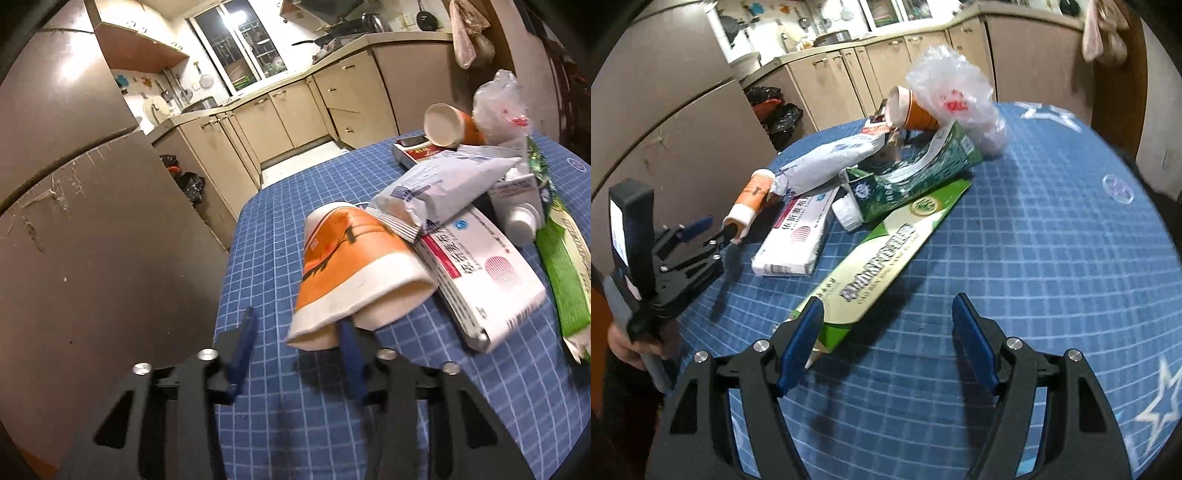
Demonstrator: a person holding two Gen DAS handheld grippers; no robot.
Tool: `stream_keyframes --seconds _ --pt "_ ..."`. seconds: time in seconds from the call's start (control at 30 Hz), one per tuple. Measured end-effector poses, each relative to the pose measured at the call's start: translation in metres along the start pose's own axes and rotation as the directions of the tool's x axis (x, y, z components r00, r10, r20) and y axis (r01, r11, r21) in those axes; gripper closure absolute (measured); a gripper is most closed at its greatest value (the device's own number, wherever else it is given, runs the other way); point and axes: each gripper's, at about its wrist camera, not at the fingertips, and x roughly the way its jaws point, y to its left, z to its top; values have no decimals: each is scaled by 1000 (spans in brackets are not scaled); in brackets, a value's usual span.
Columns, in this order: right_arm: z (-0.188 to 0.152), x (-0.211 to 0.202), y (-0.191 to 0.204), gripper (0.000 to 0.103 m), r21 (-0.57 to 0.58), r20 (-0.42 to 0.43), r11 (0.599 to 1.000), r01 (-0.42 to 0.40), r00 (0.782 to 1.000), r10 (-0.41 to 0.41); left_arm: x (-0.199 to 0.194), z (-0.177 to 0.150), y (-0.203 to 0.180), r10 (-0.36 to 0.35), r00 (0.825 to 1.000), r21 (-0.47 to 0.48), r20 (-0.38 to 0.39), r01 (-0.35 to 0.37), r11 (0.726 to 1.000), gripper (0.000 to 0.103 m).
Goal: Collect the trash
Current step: 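Grasp the orange-white cup with the left tool while the right tool grasps the green tube box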
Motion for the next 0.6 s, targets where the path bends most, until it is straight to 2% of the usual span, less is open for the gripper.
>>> stream_keyframes --seconds 0.03,0.07,0.17,0.27,0.33,0.37,0.43,0.47,0.5,0.6 --pt "0 1 2 31 13 -4 1000 -6 1000 6 2 0 0 -4 1000 -6 -9 4 1000 79" --pt "-1 2 4 22 32 -8 999 -13 1000 13 4 1 0 -9 1000 -7 -20 9 1000 85" --pt "0 5 15 15 78 2 997 -23 1000 23 3 2 4 -34 999 -33 -16 34 999 99" --pt "4 16 30 14 90 -15 996 9 1000 -8 5 1 6 -38 999 -44 -31 37 998 99" --pt "5 25 37 15 74 -4 994 82 997 -82 4 1 7 -48 999 -46 -26 47 998 99" --pt "4 26 41 20 61 2 991 123 992 -123 4 0 7 -51 998 -47 -25 50 998 99" --pt "1 26 45 39 31 17 981 193 981 -193 2 -1 8 -61 998 -55 -20 60 997 99" --pt "-1 25 45 49 25 23 979 201 979 -202 0 -2 9 -57 998 -63 -16 56 996 99" --pt "-3 23 43 54 28 28 980 199 979 -200 -2 -4 9 -53 999 -68 -15 51 996 99" --pt "-7 13 25 63 61 33 987 147 988 -149 -11 -9 10 -44 999 -79 -11 44 996 99"
